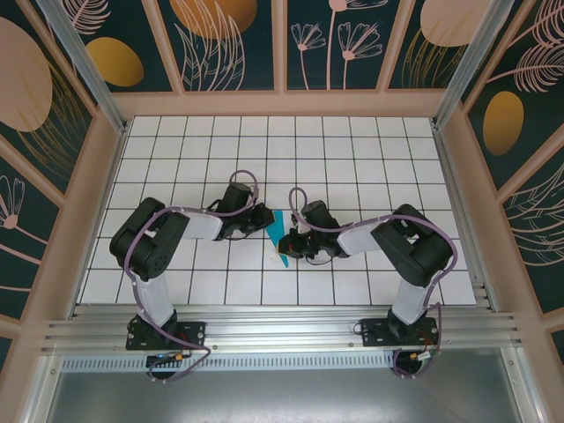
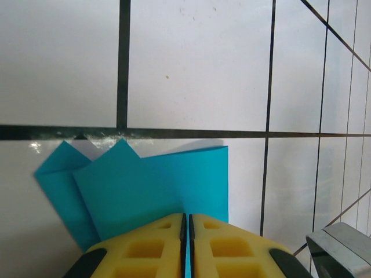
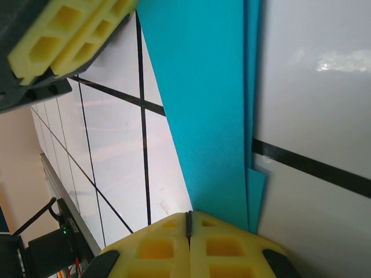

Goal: Fold a paper plane with a square sheet of paper (pick it up from the middle)
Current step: Fold the wing for the fifth time at the center of the table.

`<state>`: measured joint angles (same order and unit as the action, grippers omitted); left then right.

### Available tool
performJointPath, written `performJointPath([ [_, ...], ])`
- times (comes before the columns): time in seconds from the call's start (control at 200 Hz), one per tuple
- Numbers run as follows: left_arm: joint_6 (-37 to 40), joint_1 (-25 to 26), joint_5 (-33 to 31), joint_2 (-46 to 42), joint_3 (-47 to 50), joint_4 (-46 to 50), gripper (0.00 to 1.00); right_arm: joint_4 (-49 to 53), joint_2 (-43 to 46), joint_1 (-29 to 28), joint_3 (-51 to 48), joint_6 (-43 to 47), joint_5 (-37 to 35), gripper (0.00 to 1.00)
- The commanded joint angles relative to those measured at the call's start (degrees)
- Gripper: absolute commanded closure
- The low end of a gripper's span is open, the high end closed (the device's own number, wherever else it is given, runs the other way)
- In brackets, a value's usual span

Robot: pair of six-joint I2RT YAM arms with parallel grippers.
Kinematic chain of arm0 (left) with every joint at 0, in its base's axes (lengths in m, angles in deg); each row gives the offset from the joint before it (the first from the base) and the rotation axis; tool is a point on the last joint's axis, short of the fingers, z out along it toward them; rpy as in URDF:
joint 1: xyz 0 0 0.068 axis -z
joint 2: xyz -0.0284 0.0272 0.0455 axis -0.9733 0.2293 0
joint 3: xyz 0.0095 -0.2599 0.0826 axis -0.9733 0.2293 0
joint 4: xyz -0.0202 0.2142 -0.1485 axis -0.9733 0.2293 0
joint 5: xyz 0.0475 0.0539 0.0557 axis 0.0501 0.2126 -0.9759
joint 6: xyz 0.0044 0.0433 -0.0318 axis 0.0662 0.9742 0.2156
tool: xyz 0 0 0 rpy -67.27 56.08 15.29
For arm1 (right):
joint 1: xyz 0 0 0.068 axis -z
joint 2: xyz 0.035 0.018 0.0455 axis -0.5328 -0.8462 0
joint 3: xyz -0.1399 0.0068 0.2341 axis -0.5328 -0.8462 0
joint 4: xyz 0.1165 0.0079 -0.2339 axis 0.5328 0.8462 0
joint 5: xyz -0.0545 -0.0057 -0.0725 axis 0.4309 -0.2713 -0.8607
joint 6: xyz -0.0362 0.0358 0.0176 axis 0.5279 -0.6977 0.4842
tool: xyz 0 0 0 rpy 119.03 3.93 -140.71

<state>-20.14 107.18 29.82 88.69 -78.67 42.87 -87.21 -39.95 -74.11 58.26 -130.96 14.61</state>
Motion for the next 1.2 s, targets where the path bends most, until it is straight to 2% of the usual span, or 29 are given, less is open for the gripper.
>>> performJointPath([
  [0.0, 3.7, -2.1, -4.2, 2.1, -1.6, 1.2, 0.85, 13.1, -2.7, -0.2, -4.2, 1.6, -0.7, 1.0],
  [0.601, 7.9, -8.3, -5.4, 4.1, -8.4, 7.9, 0.83, 13.0, -1.6, 0.0, -4.9, 2.0, -0.5, 1.0],
  [0.786, 10.1, -8.7, -6.0, -1.1, -12.1, 12.4, 0.79, 12.9, -1.9, 0.0, -3.4, 2.2, -0.4, 1.0],
  [0.916, 9.1, -8.7, -1.1, -6.5, -10.9, 11.2, 0.77, 13.0, -2.5, 0.0, -1.7, 2.3, -0.3, 1.0],
  [1.096, 2.8, -7.9, 8.4, -11.7, -2.8, 4.4, 0.85, 11.5, -2.3, 0.0, -0.9, 1.6, -0.3, 1.0],
  [1.196, 1.7, -5.6, 9.8, -12.0, 0.1, 2.9, 0.89, 11.2, -2.2, 0.0, -0.9, 1.5, -0.7, 1.0],
])
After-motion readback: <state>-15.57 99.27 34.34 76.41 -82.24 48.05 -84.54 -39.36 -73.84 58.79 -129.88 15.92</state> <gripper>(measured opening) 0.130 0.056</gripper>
